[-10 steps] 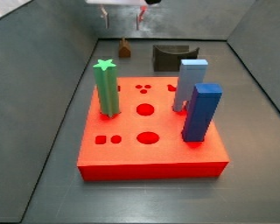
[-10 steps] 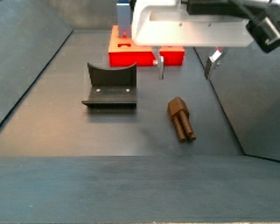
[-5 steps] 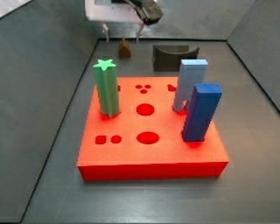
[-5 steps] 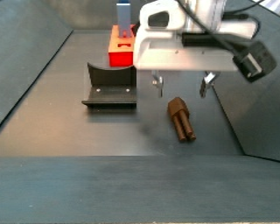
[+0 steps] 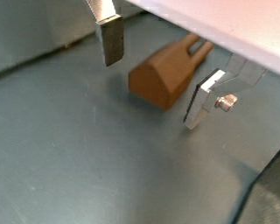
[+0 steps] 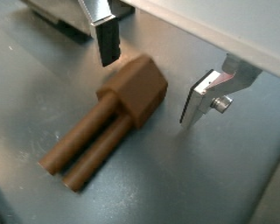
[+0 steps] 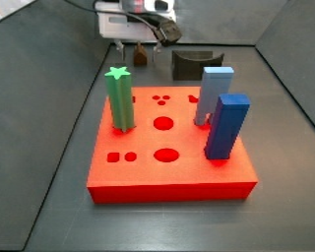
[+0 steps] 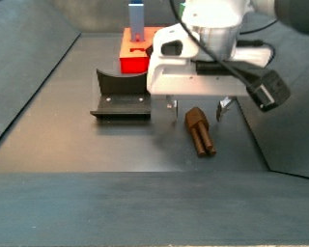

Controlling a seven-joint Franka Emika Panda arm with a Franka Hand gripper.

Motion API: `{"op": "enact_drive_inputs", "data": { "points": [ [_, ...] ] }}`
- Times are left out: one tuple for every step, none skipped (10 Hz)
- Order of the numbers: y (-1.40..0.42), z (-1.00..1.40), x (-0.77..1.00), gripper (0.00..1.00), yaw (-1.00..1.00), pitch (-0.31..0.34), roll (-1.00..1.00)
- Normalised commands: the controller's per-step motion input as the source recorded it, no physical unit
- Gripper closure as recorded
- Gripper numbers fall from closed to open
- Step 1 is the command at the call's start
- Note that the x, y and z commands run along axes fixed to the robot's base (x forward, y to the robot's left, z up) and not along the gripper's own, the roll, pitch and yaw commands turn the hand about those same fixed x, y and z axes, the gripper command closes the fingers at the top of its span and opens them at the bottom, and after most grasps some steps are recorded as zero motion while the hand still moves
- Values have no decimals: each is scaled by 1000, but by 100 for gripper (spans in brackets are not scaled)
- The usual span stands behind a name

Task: Pick up the 3 prong object. Move up. Rotate the 3 prong object. Place the 3 prong object on the fixture. Regrasp the 3 prong object. Move to above the board. Insert the 3 prong object.
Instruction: Rotate the 3 prong object, then move up.

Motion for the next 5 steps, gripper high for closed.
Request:
{"op": "enact_drive_inputs", "data": {
  "points": [
    [10,-216,36,0,17,-54,-105],
    [0,0,0,100,0,0,0],
    [0,833,0,100,0,0,0],
    [0,820,-8,100,0,7,0],
    [4,694,-28,100,-5,28,6]
  ]
}}
